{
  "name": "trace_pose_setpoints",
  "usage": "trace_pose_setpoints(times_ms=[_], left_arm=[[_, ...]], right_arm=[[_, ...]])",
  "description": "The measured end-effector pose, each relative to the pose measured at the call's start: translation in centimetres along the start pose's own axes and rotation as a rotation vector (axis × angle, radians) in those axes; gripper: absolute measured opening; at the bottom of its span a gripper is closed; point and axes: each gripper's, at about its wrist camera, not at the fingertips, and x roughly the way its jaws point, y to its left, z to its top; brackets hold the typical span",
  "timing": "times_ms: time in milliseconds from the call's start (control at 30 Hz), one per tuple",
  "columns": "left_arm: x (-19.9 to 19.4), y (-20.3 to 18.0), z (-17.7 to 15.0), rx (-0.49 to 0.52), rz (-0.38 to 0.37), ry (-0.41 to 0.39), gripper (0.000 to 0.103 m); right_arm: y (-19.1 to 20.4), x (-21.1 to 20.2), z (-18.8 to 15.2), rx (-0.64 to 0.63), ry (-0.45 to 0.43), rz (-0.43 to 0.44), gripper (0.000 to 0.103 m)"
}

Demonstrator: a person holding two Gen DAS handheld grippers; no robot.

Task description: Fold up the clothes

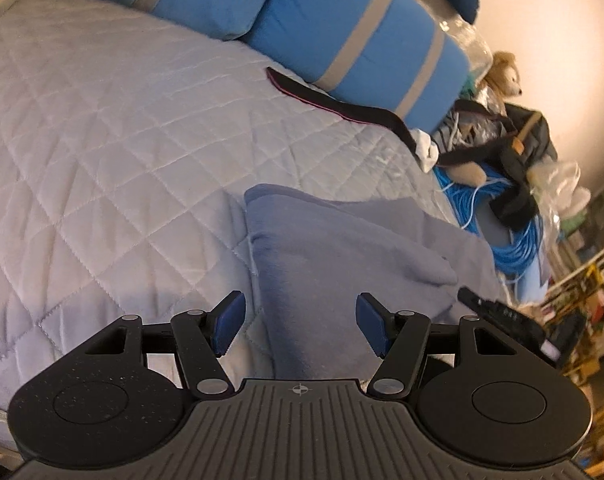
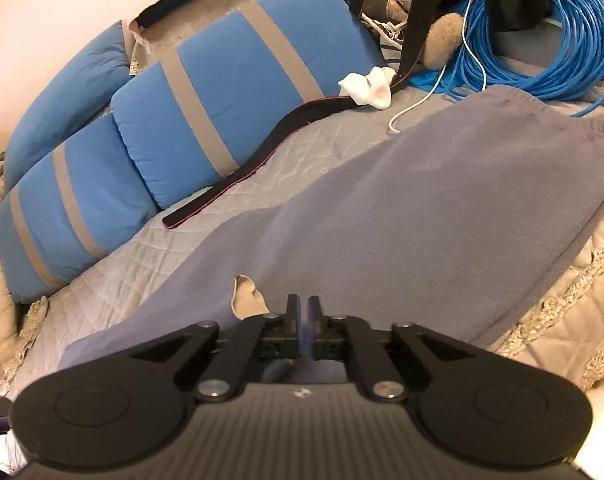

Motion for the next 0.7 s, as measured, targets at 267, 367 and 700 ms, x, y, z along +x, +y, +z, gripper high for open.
trace_pose_setpoints(times_ms=[267,367,700], left_arm=[[1.3,3.7,1.4,-0.19,-0.069,-0.023,0.06],[2.3,4.6,1.7,-0.262,-0.105,-0.003,0.06],[4.5,4.3,-0.1,-0.347,-0.173,0.084,0.06]], right_arm=[[3.3,-2.3,-1.5,-0.174,-0.05,0.024,0.096],[6.9,-3.2,-3.4,-0.374,-0.05,0.064,0.103],[16.7,-4.0,-11.3,-0.883,-0.116,0.131,0.103]])
